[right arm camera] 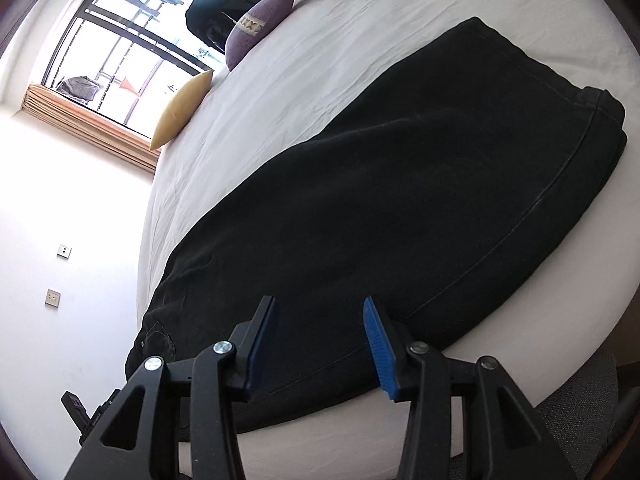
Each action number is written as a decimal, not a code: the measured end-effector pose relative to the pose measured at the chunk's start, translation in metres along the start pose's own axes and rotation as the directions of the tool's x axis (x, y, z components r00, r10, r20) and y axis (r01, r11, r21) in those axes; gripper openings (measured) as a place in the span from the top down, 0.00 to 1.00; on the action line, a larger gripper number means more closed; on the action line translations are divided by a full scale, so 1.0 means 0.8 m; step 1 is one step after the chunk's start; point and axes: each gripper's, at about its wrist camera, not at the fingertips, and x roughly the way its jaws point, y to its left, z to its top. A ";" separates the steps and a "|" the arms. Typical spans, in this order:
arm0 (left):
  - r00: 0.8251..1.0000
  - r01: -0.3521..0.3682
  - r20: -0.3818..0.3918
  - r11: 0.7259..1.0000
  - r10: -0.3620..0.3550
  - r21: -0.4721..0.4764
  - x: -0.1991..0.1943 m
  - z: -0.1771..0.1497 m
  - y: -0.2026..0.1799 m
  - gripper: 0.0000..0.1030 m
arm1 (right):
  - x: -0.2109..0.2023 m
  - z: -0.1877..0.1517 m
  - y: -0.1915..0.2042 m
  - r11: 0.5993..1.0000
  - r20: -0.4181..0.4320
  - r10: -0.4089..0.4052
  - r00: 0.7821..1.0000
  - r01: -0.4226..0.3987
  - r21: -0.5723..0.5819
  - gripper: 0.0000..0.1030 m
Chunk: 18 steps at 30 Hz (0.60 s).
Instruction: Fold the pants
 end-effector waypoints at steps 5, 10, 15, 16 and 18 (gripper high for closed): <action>0.996 -0.022 -0.085 0.997 0.028 0.074 0.057 -0.008 -0.026 0.61 | 0.001 0.002 0.004 1.000 0.004 -0.020 1.000 0.020 -0.003 0.56; 0.996 -0.055 -0.065 0.996 0.060 0.072 0.091 0.027 -0.030 0.64 | -0.006 -0.010 0.002 0.999 0.007 -0.041 0.999 0.041 -0.012 0.66; 0.993 -0.097 -0.059 0.988 0.104 0.117 0.124 0.041 -0.040 0.63 | -0.007 -0.013 0.004 0.999 0.006 -0.043 0.999 0.043 -0.011 0.67; 0.993 -0.094 -0.056 0.990 0.101 0.110 0.121 0.039 -0.040 0.63 | -0.010 -0.015 0.003 0.999 0.004 -0.047 0.999 0.047 -0.010 0.67; 0.993 -0.082 -0.070 0.987 0.092 0.135 0.107 0.030 -0.042 0.62 | -0.019 -0.016 0.003 0.999 0.021 -0.048 0.999 0.048 -0.017 0.67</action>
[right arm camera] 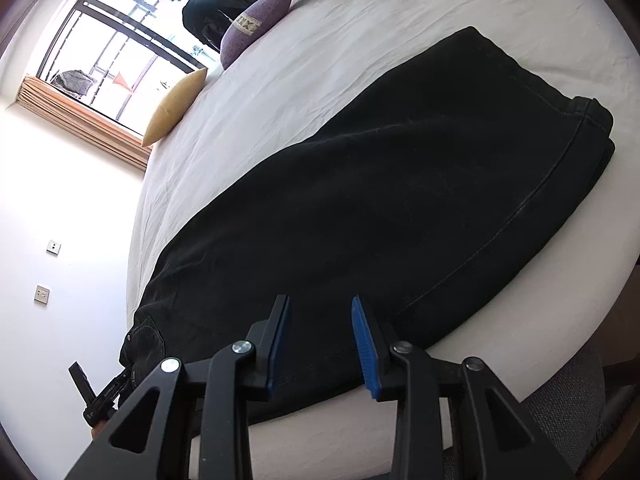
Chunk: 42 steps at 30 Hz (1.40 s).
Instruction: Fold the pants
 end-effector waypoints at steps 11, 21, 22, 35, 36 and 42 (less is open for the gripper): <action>0.989 0.055 0.136 0.995 -0.066 0.083 -0.089 0.040 -0.041 0.30 | -0.001 0.007 0.030 0.999 0.016 0.023 1.000 -0.023 -0.035 0.66; 0.977 0.215 -0.008 0.977 -0.215 0.000 0.075 0.084 -0.060 0.67 | -0.012 0.004 0.013 1.000 0.029 -0.007 1.000 0.007 -0.001 0.66; 0.978 0.208 0.000 0.978 -0.208 -0.020 0.078 0.089 -0.053 0.76 | -0.015 0.004 0.010 1.000 0.036 -0.011 0.999 0.010 0.006 0.66; 0.965 0.253 -0.134 0.930 -0.224 0.265 0.108 0.088 -0.200 0.84 | -0.022 0.006 -0.008 1.000 0.051 -0.008 0.999 0.007 0.027 0.66; 0.953 0.297 -0.125 0.928 -0.275 0.223 0.120 0.091 -0.190 0.84 | -0.029 0.007 -0.013 0.999 0.061 -0.013 0.998 0.011 0.034 0.66; 0.995 0.101 -0.001 0.993 -0.101 0.069 0.118 0.142 -0.144 0.96 | -0.076 0.020 -0.067 0.987 0.161 -0.075 0.984 0.051 0.150 0.44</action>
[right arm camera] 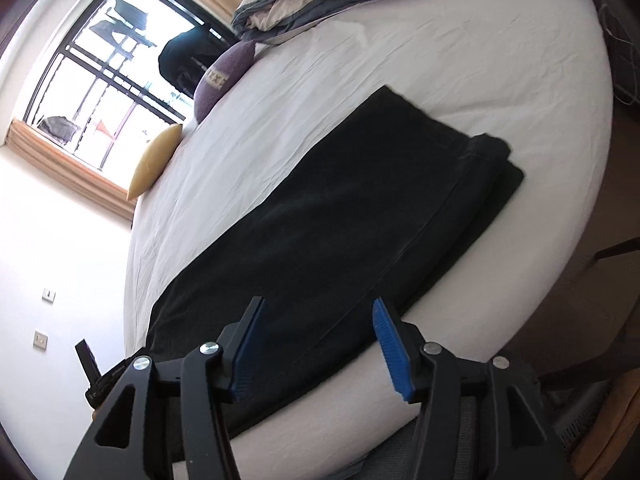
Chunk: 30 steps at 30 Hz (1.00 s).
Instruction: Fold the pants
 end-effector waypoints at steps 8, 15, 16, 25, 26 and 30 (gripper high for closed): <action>0.992 0.114 0.039 0.990 -0.118 0.088 -0.041 -0.032 -0.120 0.38 | 0.014 0.024 -0.058 0.984 0.002 -0.121 0.993 0.120 0.133 0.44; 0.989 0.127 -0.100 0.973 -0.109 0.194 0.024 -0.080 -0.189 0.38 | 0.032 0.040 -0.109 0.951 0.007 -0.124 0.992 0.116 0.286 0.44; 0.990 0.119 -0.101 0.972 -0.100 0.205 0.030 -0.084 -0.191 0.38 | 0.034 0.043 -0.115 0.947 0.018 -0.107 0.994 0.097 0.307 0.44; 0.988 0.122 -0.119 0.972 -0.099 0.200 0.053 -0.091 -0.189 0.38 | 0.046 0.072 -0.159 0.886 0.129 0.066 0.989 -0.118 0.449 0.42; 0.988 0.122 -0.118 0.972 -0.100 0.199 0.054 -0.092 -0.189 0.38 | 0.047 0.073 -0.162 0.881 0.134 0.076 0.988 -0.130 0.455 0.42; 0.989 0.118 -0.117 0.972 -0.096 0.202 0.051 -0.095 -0.189 0.38 | 0.053 0.081 -0.155 0.893 0.144 0.092 0.985 -0.146 0.426 0.44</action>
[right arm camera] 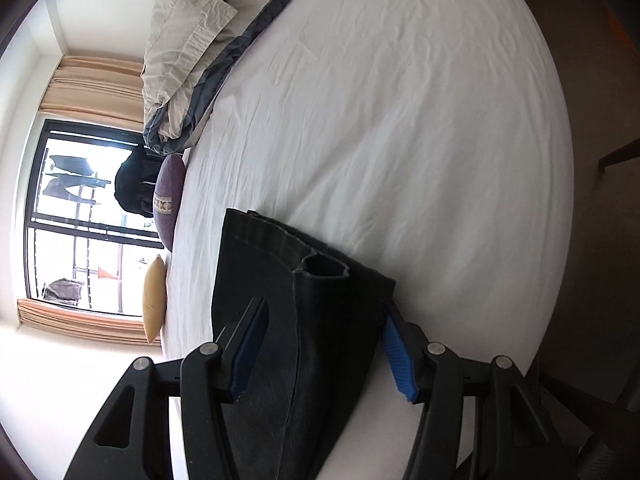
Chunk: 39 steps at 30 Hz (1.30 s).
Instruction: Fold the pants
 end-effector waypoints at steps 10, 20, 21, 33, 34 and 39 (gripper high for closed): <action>1.000 0.000 0.001 1.000 0.000 -0.004 -0.002 0.000 -0.003 0.38 | 0.013 -0.005 -0.012 0.998 -0.008 0.034 0.999 -0.034 0.052 0.88; 1.000 0.010 0.002 1.000 -0.010 -0.017 -0.003 0.002 -0.003 0.38 | 0.003 -0.014 0.035 0.990 0.058 -0.055 0.997 0.062 -0.125 0.92; 1.000 0.013 0.004 1.000 -0.013 -0.021 -0.004 0.001 -0.001 0.38 | 0.001 -0.017 0.044 0.985 0.072 -0.066 0.995 0.076 -0.155 0.92; 1.000 0.025 0.015 0.999 -0.024 -0.044 -0.010 -0.005 0.019 0.38 | 0.045 -0.292 0.249 0.265 0.014 -0.189 0.982 0.065 -0.962 0.92; 1.000 0.027 0.017 0.999 -0.026 -0.045 -0.011 -0.006 0.020 0.38 | 0.057 -0.323 0.243 0.199 -0.016 -0.219 0.976 0.028 -0.980 0.92; 0.999 0.029 0.024 0.998 -0.028 -0.050 -0.015 -0.008 0.027 0.38 | 0.101 -0.377 0.210 0.101 0.002 -0.307 0.952 0.035 -0.994 0.92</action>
